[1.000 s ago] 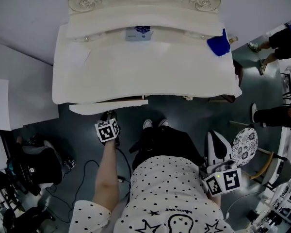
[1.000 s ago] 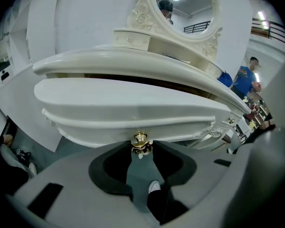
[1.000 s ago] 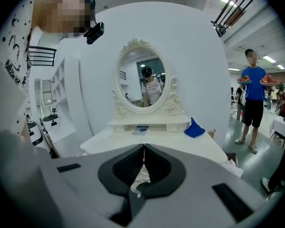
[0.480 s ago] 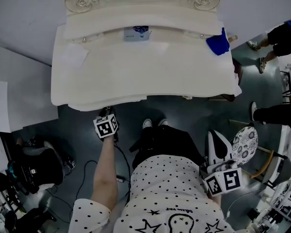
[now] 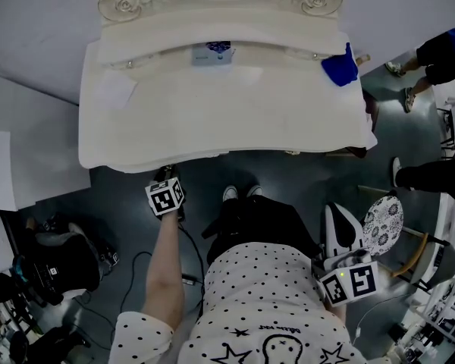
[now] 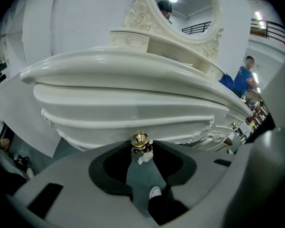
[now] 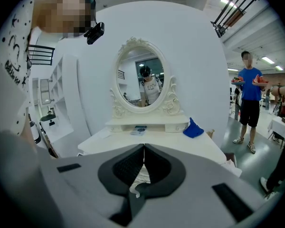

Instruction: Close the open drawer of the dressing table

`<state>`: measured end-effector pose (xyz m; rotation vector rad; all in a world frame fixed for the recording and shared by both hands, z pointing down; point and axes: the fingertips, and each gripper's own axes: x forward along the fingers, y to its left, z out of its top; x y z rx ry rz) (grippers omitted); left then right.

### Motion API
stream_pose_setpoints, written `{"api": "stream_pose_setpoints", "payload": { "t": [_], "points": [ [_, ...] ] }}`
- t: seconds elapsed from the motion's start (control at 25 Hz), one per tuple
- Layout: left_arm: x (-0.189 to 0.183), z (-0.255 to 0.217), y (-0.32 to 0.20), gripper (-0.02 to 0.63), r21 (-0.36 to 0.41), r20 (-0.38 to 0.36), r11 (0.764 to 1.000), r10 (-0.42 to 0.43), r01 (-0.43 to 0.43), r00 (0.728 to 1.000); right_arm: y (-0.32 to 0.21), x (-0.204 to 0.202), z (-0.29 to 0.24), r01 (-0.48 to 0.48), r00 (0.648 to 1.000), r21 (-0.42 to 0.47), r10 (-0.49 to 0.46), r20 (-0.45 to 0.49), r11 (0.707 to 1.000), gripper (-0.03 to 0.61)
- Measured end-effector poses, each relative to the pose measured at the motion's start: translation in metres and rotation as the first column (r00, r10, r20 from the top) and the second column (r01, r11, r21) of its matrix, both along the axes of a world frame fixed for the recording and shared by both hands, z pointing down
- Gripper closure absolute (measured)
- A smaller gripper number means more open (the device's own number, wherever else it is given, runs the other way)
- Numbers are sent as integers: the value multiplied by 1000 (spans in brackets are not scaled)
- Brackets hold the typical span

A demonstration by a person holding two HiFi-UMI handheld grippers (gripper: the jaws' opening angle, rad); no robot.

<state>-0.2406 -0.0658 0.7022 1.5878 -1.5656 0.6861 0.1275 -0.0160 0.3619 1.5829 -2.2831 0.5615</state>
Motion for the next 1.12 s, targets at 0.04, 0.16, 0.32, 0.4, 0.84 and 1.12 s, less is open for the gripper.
{"api": "stream_pose_setpoints", "payload": {
  "t": [0.04, 0.16, 0.32, 0.4, 0.84, 1.12],
  "points": [
    [0, 0, -1, 460, 2, -1, 1000, 1, -1, 1000, 0, -1, 0, 2, 1000, 0, -2, 0, 1000, 569],
    [0, 1, -5, 460, 8, -5, 1000, 2, -2, 1000, -1, -4, 1, 6, 1000, 1, -6, -1, 1000, 569],
    [-1, 1, -10, 460, 14, -8, 1000, 5, -5, 1000, -3, -6, 0, 8, 1000, -2, -8, -7, 1000, 569],
    [-1, 0, -13, 460, 17, -8, 1000, 8, -8, 1000, -5, -7, -1, 11, 1000, -2, -11, -9, 1000, 569],
    [-2, 0, -25, 460, 25, -5, 1000, 19, -19, 1000, -14, -15, -2, 31, 999, -7, -31, -20, 1000, 569],
    [-1, -1, -28, 462, 33, -11, 999, 40, -40, 999, -18, -20, 0, 53, 998, -19, -53, -17, 998, 569]
  ]
}}
